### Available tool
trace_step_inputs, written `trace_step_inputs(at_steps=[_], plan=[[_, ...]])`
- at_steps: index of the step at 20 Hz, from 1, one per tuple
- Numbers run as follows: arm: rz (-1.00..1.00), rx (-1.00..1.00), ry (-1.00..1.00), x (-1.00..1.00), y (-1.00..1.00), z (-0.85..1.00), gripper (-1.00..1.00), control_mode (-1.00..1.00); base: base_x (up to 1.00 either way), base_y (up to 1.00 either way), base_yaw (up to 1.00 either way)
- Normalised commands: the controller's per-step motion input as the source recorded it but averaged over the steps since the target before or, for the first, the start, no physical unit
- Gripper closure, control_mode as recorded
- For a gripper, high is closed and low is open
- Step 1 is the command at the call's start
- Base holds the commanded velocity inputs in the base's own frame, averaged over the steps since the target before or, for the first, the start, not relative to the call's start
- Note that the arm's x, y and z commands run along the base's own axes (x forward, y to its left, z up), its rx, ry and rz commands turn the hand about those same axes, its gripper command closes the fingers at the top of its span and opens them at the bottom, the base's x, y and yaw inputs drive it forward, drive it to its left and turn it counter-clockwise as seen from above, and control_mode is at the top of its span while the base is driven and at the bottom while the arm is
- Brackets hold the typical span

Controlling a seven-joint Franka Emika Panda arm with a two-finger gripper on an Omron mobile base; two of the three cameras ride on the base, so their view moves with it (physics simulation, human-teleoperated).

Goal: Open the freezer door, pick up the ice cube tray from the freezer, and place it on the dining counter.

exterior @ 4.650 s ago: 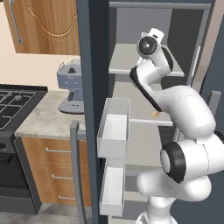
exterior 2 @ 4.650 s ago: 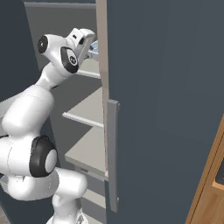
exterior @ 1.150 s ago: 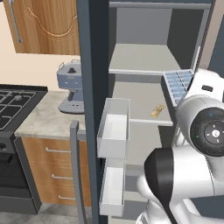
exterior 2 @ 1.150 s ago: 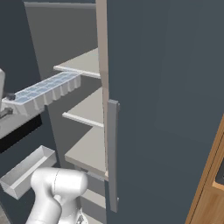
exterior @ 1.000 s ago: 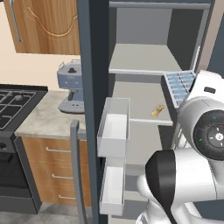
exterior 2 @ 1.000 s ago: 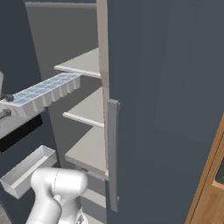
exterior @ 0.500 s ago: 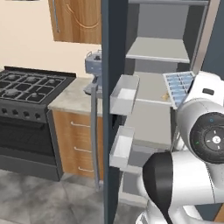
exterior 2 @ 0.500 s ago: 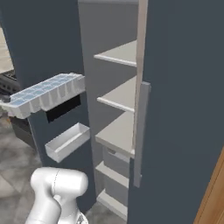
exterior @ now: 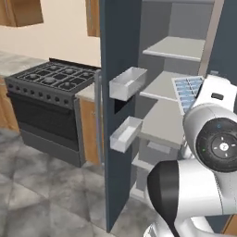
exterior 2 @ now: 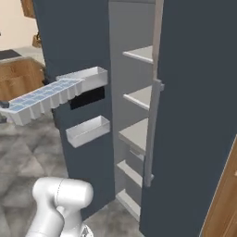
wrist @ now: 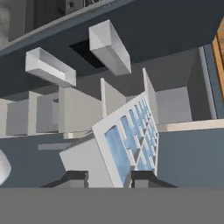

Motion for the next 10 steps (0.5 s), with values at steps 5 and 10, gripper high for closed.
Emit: trace_step_inputs(at_steps=[5,10], plan=[[0.0,0.0,0.0,0.0,0.0,0.0,1.0,1.0,-0.7,-0.26,0.54],[0.0,0.0,0.0,0.0,0.0,0.0,1.0,1.0,-0.68,0.19,0.67]])
